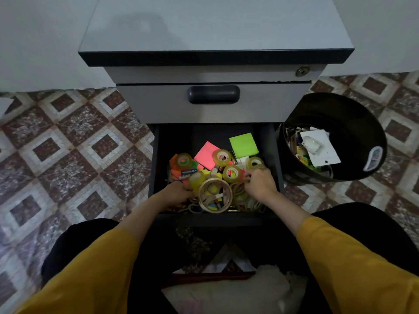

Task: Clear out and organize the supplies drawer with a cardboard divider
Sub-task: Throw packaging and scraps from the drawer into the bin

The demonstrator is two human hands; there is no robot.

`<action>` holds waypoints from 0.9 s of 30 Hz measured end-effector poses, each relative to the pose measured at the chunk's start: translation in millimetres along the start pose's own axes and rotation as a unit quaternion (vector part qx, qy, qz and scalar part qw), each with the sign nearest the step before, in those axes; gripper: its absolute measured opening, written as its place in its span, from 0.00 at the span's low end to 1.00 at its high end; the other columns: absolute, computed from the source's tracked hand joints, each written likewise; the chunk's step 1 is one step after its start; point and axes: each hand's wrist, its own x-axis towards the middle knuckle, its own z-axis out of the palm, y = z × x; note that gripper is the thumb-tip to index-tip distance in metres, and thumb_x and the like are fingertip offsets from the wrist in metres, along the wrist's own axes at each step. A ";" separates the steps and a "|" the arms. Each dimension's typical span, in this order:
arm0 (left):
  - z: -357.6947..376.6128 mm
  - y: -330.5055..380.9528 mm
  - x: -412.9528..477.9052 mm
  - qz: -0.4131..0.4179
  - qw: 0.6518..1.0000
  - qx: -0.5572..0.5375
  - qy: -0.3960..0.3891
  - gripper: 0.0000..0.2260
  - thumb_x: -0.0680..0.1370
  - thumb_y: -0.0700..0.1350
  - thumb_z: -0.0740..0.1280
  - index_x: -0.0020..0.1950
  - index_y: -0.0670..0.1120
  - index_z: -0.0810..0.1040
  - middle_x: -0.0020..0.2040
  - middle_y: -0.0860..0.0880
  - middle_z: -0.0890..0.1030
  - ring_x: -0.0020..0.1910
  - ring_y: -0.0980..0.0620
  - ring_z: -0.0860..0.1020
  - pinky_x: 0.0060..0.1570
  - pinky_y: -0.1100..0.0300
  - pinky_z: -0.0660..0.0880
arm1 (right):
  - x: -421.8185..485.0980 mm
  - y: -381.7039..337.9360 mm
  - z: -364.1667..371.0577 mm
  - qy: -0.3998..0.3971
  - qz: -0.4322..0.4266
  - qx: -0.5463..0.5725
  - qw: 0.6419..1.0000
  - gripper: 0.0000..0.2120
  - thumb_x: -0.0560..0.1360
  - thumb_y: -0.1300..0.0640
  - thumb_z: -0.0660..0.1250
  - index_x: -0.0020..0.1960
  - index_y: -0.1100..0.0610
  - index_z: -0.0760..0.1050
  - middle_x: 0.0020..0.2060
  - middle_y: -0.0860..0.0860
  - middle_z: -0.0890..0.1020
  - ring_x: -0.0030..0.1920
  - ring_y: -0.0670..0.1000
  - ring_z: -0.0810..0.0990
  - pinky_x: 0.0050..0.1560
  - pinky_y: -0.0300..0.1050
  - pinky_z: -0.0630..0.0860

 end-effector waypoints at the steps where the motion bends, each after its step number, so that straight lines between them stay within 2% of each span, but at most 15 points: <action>1: -0.3 -0.8 1.5 0.009 1.000 -0.004 0.002 0.09 0.78 0.41 0.64 0.55 0.38 0.78 0.36 0.39 0.79 0.36 0.39 0.75 0.38 0.52 0.72 | -0.8 -0.3 -0.9 -0.009 0.001 -0.017 1.000 0.13 0.72 0.63 0.64 0.55 0.59 0.79 0.52 0.57 0.80 0.61 0.57 0.72 0.55 0.46 0.75; 2: 0.0 -2.2 3.5 0.006 1.000 -0.003 0.003 0.13 0.78 0.42 0.65 0.61 0.39 0.76 0.48 0.30 0.78 0.46 0.30 0.75 0.46 0.45 0.74 | -2.5 -1.0 -1.7 -0.023 0.001 -0.041 0.999 0.13 0.73 0.62 0.64 0.56 0.59 0.79 0.54 0.57 0.78 0.62 0.57 0.71 0.55 0.47 0.74; 3: 0.4 -1.3 3.0 -0.001 1.000 -0.001 0.005 0.17 0.78 0.43 0.65 0.65 0.40 0.73 0.55 0.28 0.75 0.52 0.28 0.73 0.52 0.42 0.73 | -4.1 -2.1 -2.6 -0.035 0.000 -0.064 0.997 0.13 0.74 0.62 0.63 0.57 0.60 0.78 0.55 0.57 0.77 0.62 0.57 0.70 0.54 0.47 0.74; 4: 2.1 -1.6 4.0 -0.002 1.000 0.001 0.004 0.17 0.78 0.43 0.65 0.66 0.40 0.72 0.52 0.29 0.76 0.49 0.29 0.75 0.48 0.44 0.74 | -5.3 -2.7 -2.9 -0.044 -0.003 -0.081 0.996 0.13 0.75 0.62 0.62 0.58 0.60 0.77 0.56 0.57 0.77 0.62 0.56 0.70 0.54 0.47 0.74; 5: 3.4 -1.5 4.2 0.001 1.000 0.007 0.004 0.17 0.78 0.44 0.65 0.65 0.40 0.73 0.45 0.34 0.78 0.43 0.35 0.76 0.42 0.50 0.74 | -5.9 -3.2 -3.0 -0.049 -0.007 -0.091 0.995 0.13 0.75 0.61 0.62 0.59 0.60 0.77 0.56 0.57 0.77 0.62 0.56 0.70 0.55 0.47 0.74; 6: 4.7 -1.0 5.1 0.004 1.000 0.020 0.009 0.15 0.78 0.44 0.65 0.63 0.41 0.75 0.43 0.38 0.78 0.42 0.39 0.77 0.40 0.54 0.73 | -6.2 -3.8 -2.9 -0.054 -0.013 -0.098 0.994 0.14 0.75 0.61 0.62 0.60 0.60 0.76 0.57 0.56 0.76 0.63 0.57 0.70 0.56 0.48 0.74; 8: 6.8 -0.4 6.7 0.004 0.999 0.038 0.020 0.12 0.78 0.46 0.65 0.59 0.42 0.77 0.53 0.36 0.79 0.54 0.36 0.76 0.47 0.51 0.73 | -6.9 -5.2 -3.3 -0.061 -0.021 -0.100 0.993 0.15 0.75 0.62 0.62 0.61 0.61 0.75 0.59 0.56 0.75 0.63 0.57 0.69 0.57 0.48 0.73; 9: 7.5 -0.3 7.1 0.000 0.999 0.048 0.025 0.12 0.78 0.47 0.65 0.58 0.42 0.78 0.55 0.36 0.79 0.55 0.37 0.76 0.47 0.52 0.72 | -7.5 -5.9 -3.8 -0.064 -0.023 -0.098 0.993 0.15 0.75 0.62 0.62 0.61 0.61 0.75 0.59 0.56 0.74 0.63 0.57 0.69 0.57 0.48 0.73; 11: 9.1 0.3 8.1 -0.006 0.997 0.069 0.022 0.12 0.78 0.48 0.65 0.54 0.41 0.79 0.50 0.37 0.80 0.47 0.42 0.77 0.39 0.59 0.69 | -7.9 -6.7 -5.7 -0.060 -0.024 -0.087 0.994 0.15 0.75 0.63 0.63 0.61 0.61 0.75 0.59 0.56 0.74 0.62 0.57 0.70 0.55 0.47 0.72; 14: 15.2 -0.5 11.7 -0.009 0.997 0.078 0.022 0.12 0.79 0.49 0.64 0.41 0.42 0.77 0.34 0.47 0.74 0.36 0.52 0.73 0.32 0.63 0.63 | -7.4 -6.8 -10.4 -0.032 -0.017 -0.052 0.998 0.13 0.73 0.64 0.64 0.57 0.61 0.76 0.56 0.56 0.76 0.59 0.56 0.73 0.51 0.46 0.74; 18: 24.7 1.1 10.4 0.018 0.995 0.094 0.038 0.14 0.79 0.50 0.63 0.34 0.48 0.72 0.32 0.52 0.73 0.32 0.58 0.70 0.29 0.67 0.62 | -9.5 -5.4 -13.1 -0.010 -0.019 -0.040 0.999 0.14 0.72 0.64 0.64 0.58 0.59 0.74 0.53 0.56 0.77 0.59 0.57 0.72 0.49 0.46 0.73; 19: 25.4 1.4 9.9 0.034 0.993 0.100 0.044 0.12 0.78 0.51 0.63 0.36 0.48 0.74 0.35 0.52 0.76 0.35 0.57 0.73 0.31 0.67 0.64 | -10.0 -5.4 -12.6 -0.012 -0.020 -0.038 0.999 0.14 0.72 0.64 0.64 0.58 0.59 0.73 0.53 0.56 0.76 0.58 0.57 0.72 0.48 0.46 0.73; 22: 25.5 1.0 10.8 0.067 0.994 0.064 0.061 0.06 0.77 0.51 0.66 0.51 0.50 0.75 0.47 0.50 0.79 0.51 0.51 0.77 0.47 0.62 0.70 | -9.9 -5.6 -9.6 -0.027 -0.022 -0.040 0.999 0.11 0.72 0.64 0.65 0.55 0.58 0.76 0.53 0.55 0.77 0.58 0.56 0.73 0.49 0.46 0.74; 25: 28.3 2.3 13.0 0.076 0.994 0.059 0.061 0.14 0.75 0.52 0.68 0.59 0.52 0.73 0.52 0.52 0.79 0.53 0.52 0.76 0.51 0.60 0.71 | -11.9 -9.1 -7.3 -0.035 -0.033 -0.071 0.996 0.14 0.73 0.64 0.64 0.59 0.59 0.73 0.52 0.55 0.78 0.59 0.57 0.72 0.49 0.48 0.74; 27: 30.0 2.4 15.4 0.061 0.994 0.063 0.072 0.13 0.75 0.52 0.68 0.57 0.49 0.74 0.49 0.52 0.79 0.50 0.52 0.76 0.48 0.60 0.70 | -11.6 -9.8 -8.4 -0.026 -0.033 -0.071 0.997 0.19 0.73 0.64 0.64 0.63 0.58 0.68 0.53 0.56 0.78 0.60 0.58 0.72 0.49 0.49 0.74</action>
